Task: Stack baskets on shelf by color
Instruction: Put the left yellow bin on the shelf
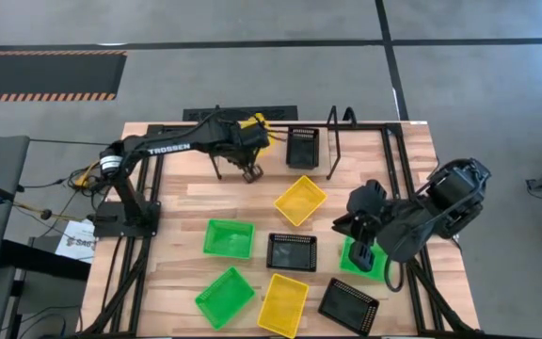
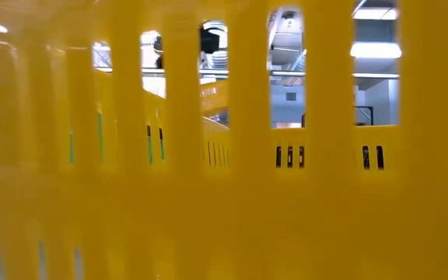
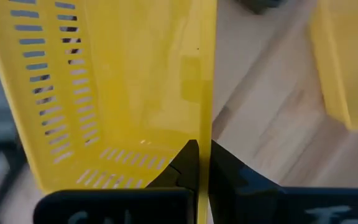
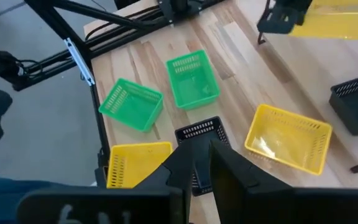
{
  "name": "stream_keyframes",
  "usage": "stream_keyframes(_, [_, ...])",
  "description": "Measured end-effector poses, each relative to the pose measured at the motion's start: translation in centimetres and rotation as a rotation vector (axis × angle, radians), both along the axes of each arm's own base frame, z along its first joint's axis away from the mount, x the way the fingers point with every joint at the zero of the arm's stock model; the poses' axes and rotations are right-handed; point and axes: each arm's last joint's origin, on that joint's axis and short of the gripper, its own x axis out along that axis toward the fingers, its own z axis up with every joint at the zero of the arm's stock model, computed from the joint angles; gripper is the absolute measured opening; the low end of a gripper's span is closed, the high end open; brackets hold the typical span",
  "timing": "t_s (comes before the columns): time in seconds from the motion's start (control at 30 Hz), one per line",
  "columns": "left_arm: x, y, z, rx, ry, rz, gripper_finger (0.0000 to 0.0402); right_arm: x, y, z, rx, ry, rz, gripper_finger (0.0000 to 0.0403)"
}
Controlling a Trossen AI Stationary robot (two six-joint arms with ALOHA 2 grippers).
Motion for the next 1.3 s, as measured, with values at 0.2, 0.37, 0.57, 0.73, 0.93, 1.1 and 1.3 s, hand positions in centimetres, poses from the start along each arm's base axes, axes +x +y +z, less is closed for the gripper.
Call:
stream_keyframes(0.2, [0.5, -1.1, -0.7, -0.042, -0.068, 0.237, 0.0000, -1.7, -1.3, 1.3, -0.051, -0.047, 0.048, 0.0071])
stream_keyframes(0.37, [0.9, -1.6, -0.8, -0.062, -0.146, 0.374, 0.0000, -3.4, -2.8, 2.5, -0.112, -0.111, 0.038, 0.0071])
stream_keyframes(0.57, [1.0, -0.8, -0.8, -0.101, -0.224, 0.534, 0.0000, -4.5, -3.6, 3.2, -0.169, -0.133, 0.080, 0.0071])
stream_keyframes(0.73, [1.5, 0.9, -1.8, -0.149, -0.241, 0.579, 0.0000, -4.5, -3.6, 3.2, -0.217, -0.127, 0.122, 0.0071])
stream_keyframes(0.93, [1.9, 2.5, -3.3, -0.166, -0.202, 0.609, 0.0000, -4.3, -3.4, 3.0, -0.245, -0.115, 0.147, 0.0071])
stream_keyframes(1.1, [2.0, 3.5, -5.0, -0.205, -0.130, 0.619, 0.0000, -4.3, -3.4, 3.0, -0.249, -0.115, 0.150, 0.0071])
stream_keyframes(1.3, [2.6, 3.9, -6.8, -0.236, -0.084, 0.615, 0.0000, -4.3, -3.4, 3.0, -0.245, -0.113, 0.156, 0.0071])
